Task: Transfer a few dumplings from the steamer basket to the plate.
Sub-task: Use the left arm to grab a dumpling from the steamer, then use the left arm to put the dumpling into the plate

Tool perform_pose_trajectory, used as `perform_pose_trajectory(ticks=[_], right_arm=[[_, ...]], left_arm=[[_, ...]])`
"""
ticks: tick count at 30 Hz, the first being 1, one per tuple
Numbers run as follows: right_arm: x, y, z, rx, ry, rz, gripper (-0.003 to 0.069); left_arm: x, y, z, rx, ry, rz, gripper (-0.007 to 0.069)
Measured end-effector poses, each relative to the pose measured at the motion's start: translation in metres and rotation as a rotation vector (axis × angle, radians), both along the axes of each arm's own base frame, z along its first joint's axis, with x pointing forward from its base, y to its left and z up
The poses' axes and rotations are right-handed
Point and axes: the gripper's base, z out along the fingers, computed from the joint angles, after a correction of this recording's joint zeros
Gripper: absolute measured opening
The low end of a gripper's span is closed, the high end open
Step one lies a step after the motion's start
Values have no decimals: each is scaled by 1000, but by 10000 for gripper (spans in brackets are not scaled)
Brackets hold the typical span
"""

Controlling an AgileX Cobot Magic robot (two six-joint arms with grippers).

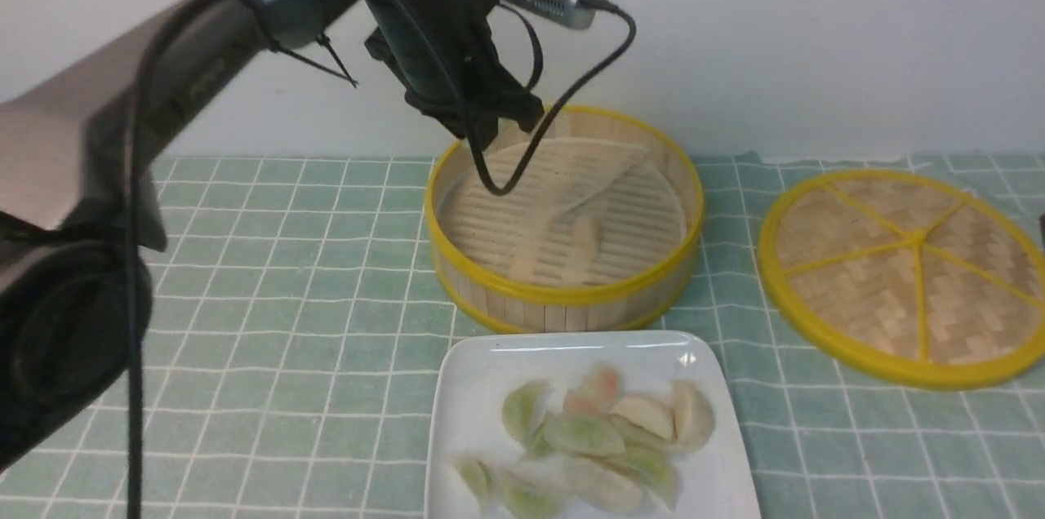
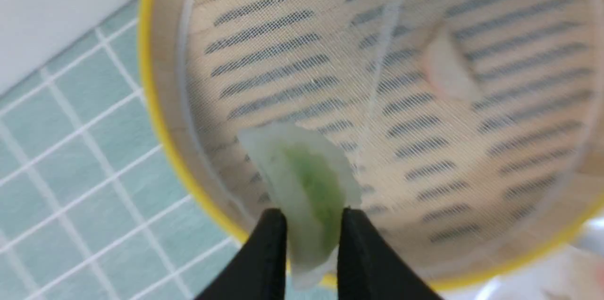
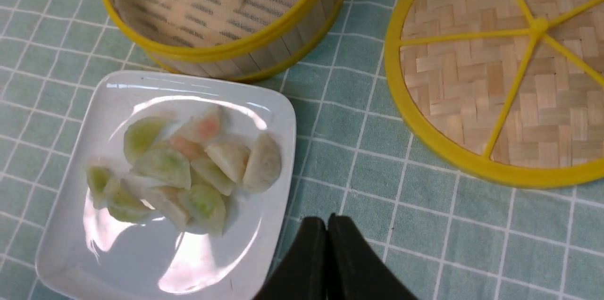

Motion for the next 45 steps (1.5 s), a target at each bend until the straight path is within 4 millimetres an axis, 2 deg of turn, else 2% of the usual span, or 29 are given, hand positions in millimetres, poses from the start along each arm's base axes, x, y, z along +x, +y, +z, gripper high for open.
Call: perform_pose_trajectory(ticks=[4, 7, 9, 13, 17, 18, 19, 22, 24, 26, 27, 28, 29, 30, 32, 35, 37, 38, 39, 40, 41, 43, 44, 45], right_arm=[[0, 0, 0, 2, 0, 0, -10], [0, 0, 0, 2, 0, 0, -10], [0, 0, 0, 2, -3, 0, -10], [1, 0, 1, -2, -12, 3, -10], [1, 0, 1, -12, -17, 15, -10], [1, 0, 1, -12, -17, 15, -10], [1, 0, 1, -13, -18, 16, -10], [1, 0, 1, -13, -19, 17, -10], [1, 0, 1, -13, -23, 16, -10], [1, 0, 1, -15, -25, 18, -10], [2, 0, 1, -24, -29, 29, -10], [2, 0, 1, -26, -29, 32, -10], [4, 1, 1, -36, -31, 47, -10], [4, 1, 1, -36, -31, 47, -10], [13, 6, 1, -42, -21, 82, -10], [23, 15, 0, -46, 7, 127, -10], [43, 34, -5, -66, 58, 201, -10], [45, 37, -6, -69, 61, 213, -10], [58, 51, -10, -90, 89, 247, -10], [62, 54, -13, -93, 98, 250, -10], [74, 67, -16, -105, 107, 259, -10], [94, 86, -23, -130, 108, 275, -9], [96, 87, -24, -133, 110, 277, -9], [111, 100, -30, -153, 109, 285, -5]], left_arm=[[-27, 7, 38, -65, -33, -10, 111], [-54, 9, 42, -108, 25, -29, 111], [-80, 8, 29, -94, 105, -52, 111], [-133, -2, -15, -27, 279, -118, 111], [-167, -16, -67, -2, 365, -163, 111], [-166, -17, -68, -5, 361, -165, 111], [-173, -22, -86, 1, 381, -172, 111], [-175, -31, -114, 16, 407, -175, 112], [-171, -35, -125, 14, 412, -158, 135], [-169, -36, -129, 12, 410, -150, 159], [-166, -38, -134, 3, 402, -128, 221], [-166, -38, -135, 3, 402, -126, 239], [-164, -39, -137, -9, 388, -113, 320], [-164, -39, -137, -8, 389, -113, 330], [-161, -41, -134, -17, 383, -102, 430], [-159, -42, -126, -23, 365, -93, 444], [-159, -36, -108, -24, 306, -73, 344], [-160, -35, -104, -27, 296, -72, 332], [-163, -28, -86, -32, 253, -54, 219], [-163, -26, -84, -31, 247, -54, 188], [-167, -17, -66, -34, 208, -37, 91], [-175, 1, -38, -48, 141, -5, 22], [-177, 2, -36, -50, 136, -3, 22], [-184, 16, -21, -66, 93, 26, 4]])
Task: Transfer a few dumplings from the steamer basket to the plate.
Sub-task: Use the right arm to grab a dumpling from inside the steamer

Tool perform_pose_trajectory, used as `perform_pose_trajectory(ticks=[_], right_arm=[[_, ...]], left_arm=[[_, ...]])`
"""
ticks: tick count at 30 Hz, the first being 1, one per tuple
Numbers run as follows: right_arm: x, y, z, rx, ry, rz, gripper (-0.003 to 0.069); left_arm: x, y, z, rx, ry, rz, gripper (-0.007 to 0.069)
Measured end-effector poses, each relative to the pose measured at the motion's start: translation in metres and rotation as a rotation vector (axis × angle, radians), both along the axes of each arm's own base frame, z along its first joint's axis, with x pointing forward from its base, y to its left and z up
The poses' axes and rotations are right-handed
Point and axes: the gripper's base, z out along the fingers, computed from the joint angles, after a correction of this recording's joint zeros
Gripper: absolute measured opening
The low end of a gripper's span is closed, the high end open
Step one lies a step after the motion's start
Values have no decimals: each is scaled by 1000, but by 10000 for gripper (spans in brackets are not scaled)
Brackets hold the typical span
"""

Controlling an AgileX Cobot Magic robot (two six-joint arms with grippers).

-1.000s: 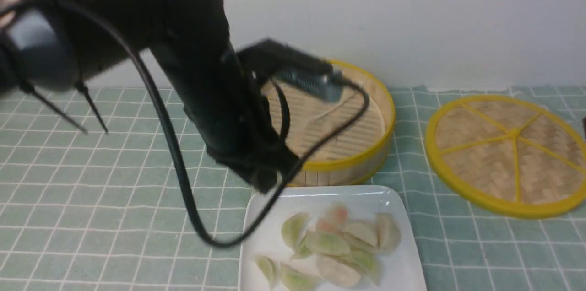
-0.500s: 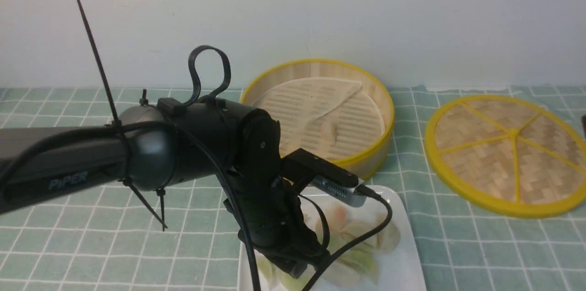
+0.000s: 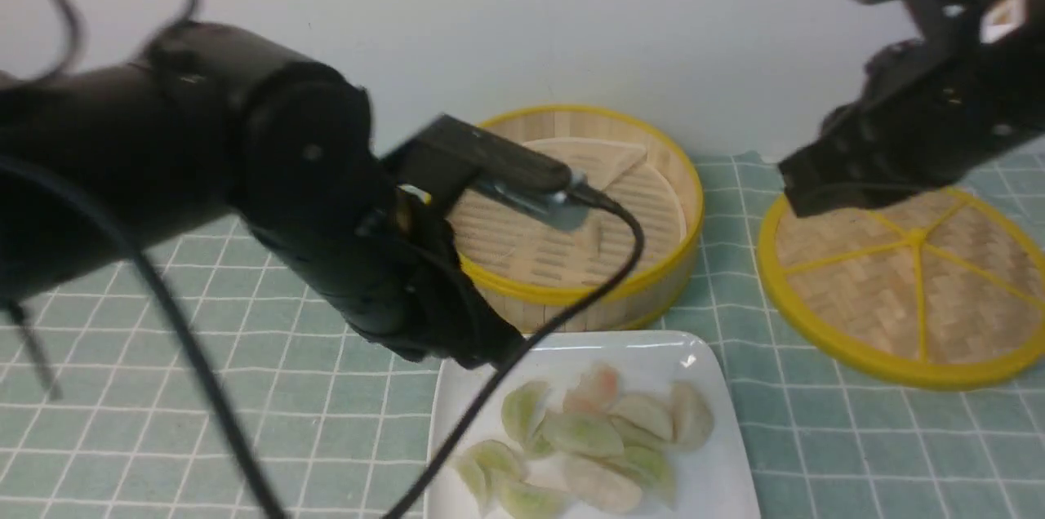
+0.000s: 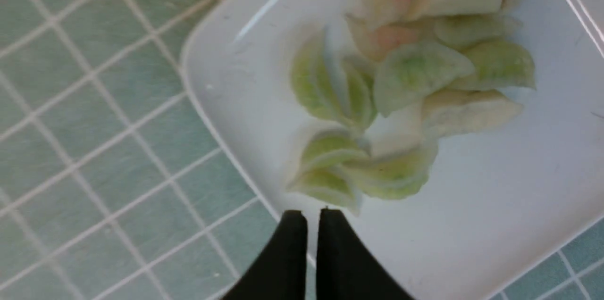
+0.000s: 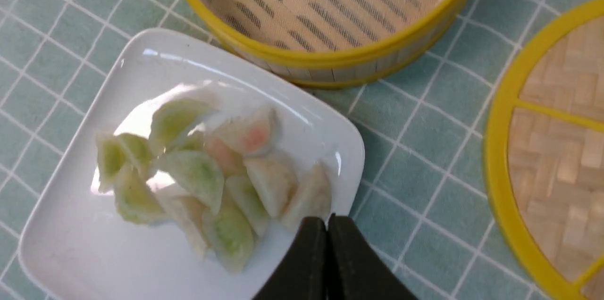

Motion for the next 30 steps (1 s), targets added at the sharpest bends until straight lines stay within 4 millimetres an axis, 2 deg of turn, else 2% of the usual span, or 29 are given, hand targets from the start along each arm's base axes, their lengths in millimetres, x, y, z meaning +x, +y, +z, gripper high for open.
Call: perform_pose_trajectory(ticks=[3, 4, 5, 6, 7, 9, 12, 15, 16, 18, 20, 21, 22, 25, 27, 30], right_arm=[[31, 21, -14, -32, 0, 20, 20], [30, 21, -14, -32, 0, 21, 22], [49, 33, -24, -35, 0, 27, 52], [51, 34, -27, -37, 4, 27, 55], [65, 43, -33, -31, -8, 29, 92], [85, 53, -48, -25, -16, 26, 149], [113, 68, -79, -25, -18, 26, 248], [135, 84, -110, -30, -21, 33, 349], [136, 84, -112, -30, -20, 33, 356], [151, 95, -138, -37, -13, 38, 426], [160, 102, -159, -49, 1, 45, 466], [161, 103, -160, -50, -1, 46, 469], [166, 107, -173, -64, 7, 51, 481], [169, 111, -189, -85, 36, 60, 464], [169, 111, -188, -92, 38, 64, 400], [166, 110, -185, -110, 72, 71, 183]], left_arm=[[-22, 32, 24, -31, -70, 83, -6], [-23, 34, 26, -34, -77, 86, -6], [-36, 52, 32, -43, -99, 130, -6], [-38, 54, 34, -46, -106, 133, -6], [-48, 67, 37, -50, -122, 165, -6], [-61, 80, 39, -52, -131, 193, -6], [-77, 93, 39, -53, -132, 217, -6], [-89, 101, 41, -49, -142, 227, -6], [-90, 102, 40, -47, -142, 229, -6], [-98, 109, 41, -29, -152, 242, -6], [-103, 114, 42, 0, -155, 264, -6], [-103, 115, 42, 7, -157, 270, -6], [-104, 120, 43, 34, -165, 294, -6], [-107, 127, 43, 78, -169, 337, -6], [-108, 129, 44, 91, -174, 354, -6], [-110, 132, 45, 101, -182, 364, -6]])
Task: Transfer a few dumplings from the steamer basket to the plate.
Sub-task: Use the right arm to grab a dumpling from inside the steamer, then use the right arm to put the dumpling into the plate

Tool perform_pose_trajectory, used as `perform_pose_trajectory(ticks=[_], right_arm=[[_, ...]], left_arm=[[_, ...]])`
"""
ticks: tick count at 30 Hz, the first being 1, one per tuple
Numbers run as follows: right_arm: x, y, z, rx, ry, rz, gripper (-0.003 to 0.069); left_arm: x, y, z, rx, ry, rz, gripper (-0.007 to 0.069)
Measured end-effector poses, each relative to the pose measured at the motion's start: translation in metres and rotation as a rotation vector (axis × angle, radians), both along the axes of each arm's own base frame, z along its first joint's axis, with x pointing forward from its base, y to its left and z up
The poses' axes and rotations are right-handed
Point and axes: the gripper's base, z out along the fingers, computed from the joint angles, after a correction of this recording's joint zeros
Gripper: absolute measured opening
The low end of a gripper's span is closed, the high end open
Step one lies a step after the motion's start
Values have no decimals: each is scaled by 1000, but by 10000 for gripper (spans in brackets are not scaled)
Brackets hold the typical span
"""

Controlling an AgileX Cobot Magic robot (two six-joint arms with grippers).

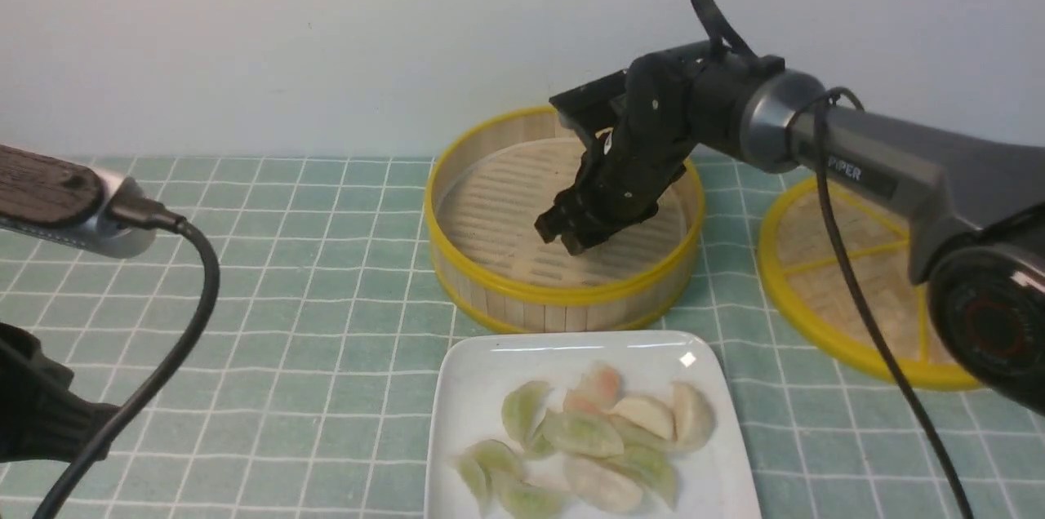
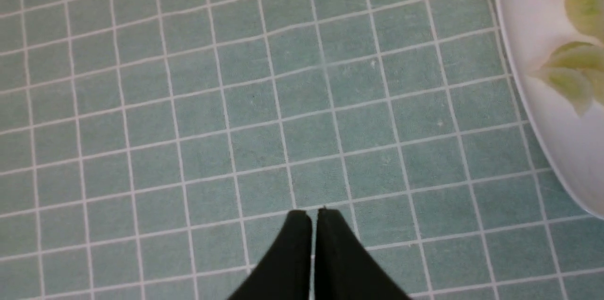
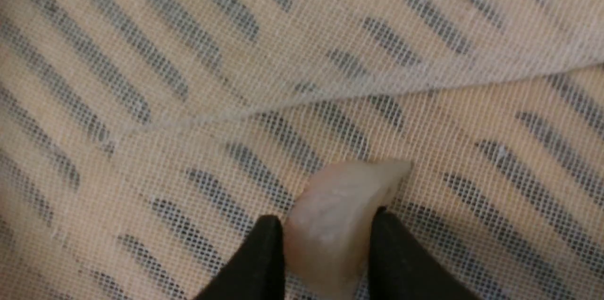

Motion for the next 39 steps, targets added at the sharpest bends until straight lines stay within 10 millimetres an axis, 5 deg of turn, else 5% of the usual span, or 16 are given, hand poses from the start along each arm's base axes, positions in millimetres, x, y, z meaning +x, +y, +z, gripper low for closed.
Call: perform_pose_trajectory(ticks=[5, 10, 15, 19, 20, 25, 29, 33, 36, 39], right_arm=[[-8, -6, 28, -40, 36, 14, 179], [-34, -19, 107, -17, -10, 22, 179], [-74, -36, 155, 44, -38, 22, 179], [-114, -49, 148, 73, 73, 34, 179], [-135, -56, 137, 79, 140, 44, 179], [-172, -69, 82, 96, 266, 27, 179], [-179, -74, 40, 91, 261, -19, 179], [-175, -72, 24, 103, 260, -33, 185], [-172, -70, 17, 105, 259, -29, 225], [-169, -69, 11, 98, 258, -26, 344]], left_arm=[[-1, 1, 1, 0, -7, 3, -6], [-1, 1, 1, -1, -8, 3, -6], [-2, 2, 2, -3, -14, 3, -6], [-3, 2, 2, -2, -16, 2, -6], [-3, 2, 2, -2, -16, 2, -6], [-2, 1, 3, -8, -25, -1, -6], [-1, 1, 3, -13, -36, -5, -6], [-1, 0, 4, -22, -42, -8, -6], [-1, -1, 4, -35, -47, -12, -6], [-1, -2, 4, -47, -44, -14, -6]])
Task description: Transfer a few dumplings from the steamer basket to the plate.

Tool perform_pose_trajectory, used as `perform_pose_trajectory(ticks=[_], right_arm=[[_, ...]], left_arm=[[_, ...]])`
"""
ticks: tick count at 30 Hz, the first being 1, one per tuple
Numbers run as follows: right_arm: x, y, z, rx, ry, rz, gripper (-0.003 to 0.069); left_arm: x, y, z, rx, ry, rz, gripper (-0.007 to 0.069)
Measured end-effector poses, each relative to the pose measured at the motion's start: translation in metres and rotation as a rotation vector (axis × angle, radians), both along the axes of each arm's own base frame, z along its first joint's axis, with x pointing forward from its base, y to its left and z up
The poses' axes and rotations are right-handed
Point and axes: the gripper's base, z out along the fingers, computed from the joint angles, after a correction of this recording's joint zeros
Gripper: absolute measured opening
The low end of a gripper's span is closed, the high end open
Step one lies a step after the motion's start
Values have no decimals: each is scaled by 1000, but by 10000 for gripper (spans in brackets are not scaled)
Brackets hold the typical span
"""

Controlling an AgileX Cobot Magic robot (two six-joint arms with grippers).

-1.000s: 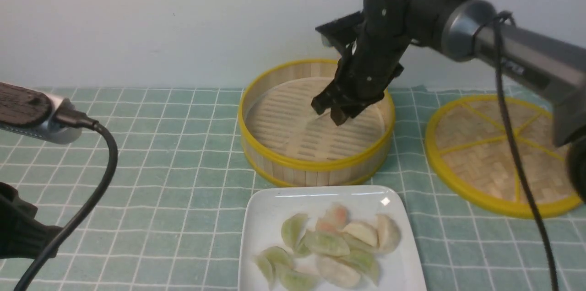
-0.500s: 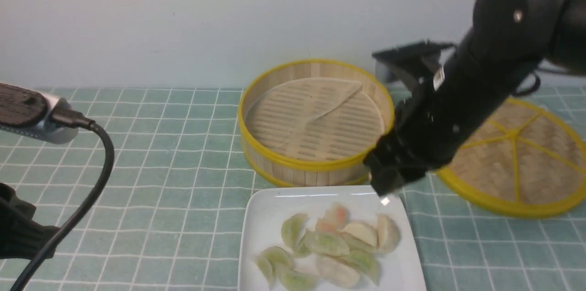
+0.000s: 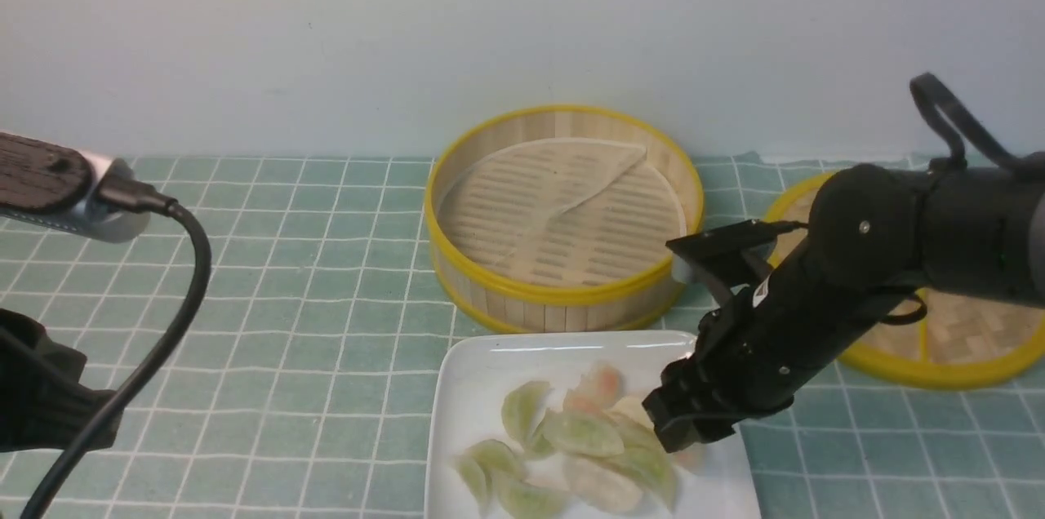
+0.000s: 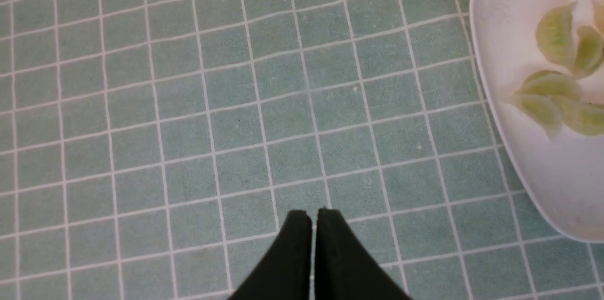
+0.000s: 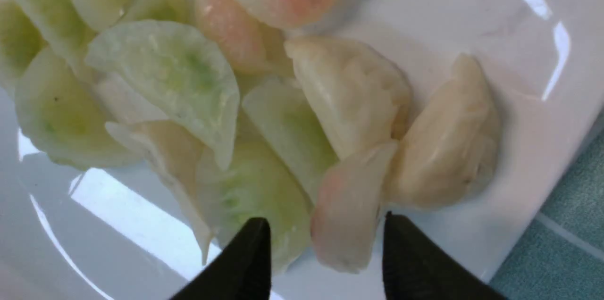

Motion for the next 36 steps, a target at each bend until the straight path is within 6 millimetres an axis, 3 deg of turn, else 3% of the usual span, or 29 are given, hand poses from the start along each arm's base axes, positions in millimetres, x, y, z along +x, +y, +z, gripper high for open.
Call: perform_pose_trajectory(ticks=[4, 7, 8, 10, 12, 13, 16, 17, 18, 19, 20, 21, 22, 25, 26, 27, 28, 31, 36], right_arm=[[-1, 1, 4, -1, 18, 15, 442], [-3, 1, 16, 2, 48, 35, 435], [-7, 1, 35, 17, 37, 42, 399], [-10, -1, 49, 26, 17, 46, 364], [-26, -11, 94, 64, -97, 52, 227], [-31, -14, 105, 69, -132, 50, 194], [-66, -39, 164, 116, -342, 15, 38], [-69, -40, 168, 123, -357, 14, 32], [-89, -54, 192, 158, -468, -23, 7], [-96, -59, 198, 165, -505, -33, 2], [-120, -74, 218, 210, -625, -70, -7], [-127, -79, 222, 224, -659, -81, -10], [-165, -103, 239, 295, -826, -126, -12], [-208, -130, 238, 379, -1021, -177, -13], [-230, -143, 230, 422, -1123, -201, -13], [-233, -145, 229, 429, -1138, -205, -13], [-251, -155, 219, 470, -1224, -225, -13], [-269, -169, 193, 508, -1306, -270, -13], [-272, -174, 162, 485, -1385, -284, -13]], left_arm=[[0, 0, 0, -6, 3, -1, -6], [0, -1, 0, -8, 4, -1, -6], [0, -1, 0, -9, 2, -2, -6], [0, -1, 0, -11, 0, -3, -6], [1, -2, 1, -18, -14, -7, -6], [2, -2, 1, -22, -22, -9, -6], [3, -4, 3, -37, -47, -16, -6], [3, -4, 3, -37, -49, -17, -6], [4, -4, 4, -42, -58, -19, -6], [4, -4, 4, -44, -63, -20, -6], [5, -5, 4, -49, -72, -23, -6], [5, -5, 5, -50, -74, -23, -6], [6, -6, 5, -56, -86, -27, -6], [7, -7, 7, -64, -106, -33, -6], [8, -7, 7, -70, -117, -36, -6], [8, -7, 7, -71, -119, -36, -6], [9, -8, 8, -77, -135, -40, -6], [12, -10, 11, -96, -174, -50, -6], [13, -12, 13, -122, -198, -59, -6]])
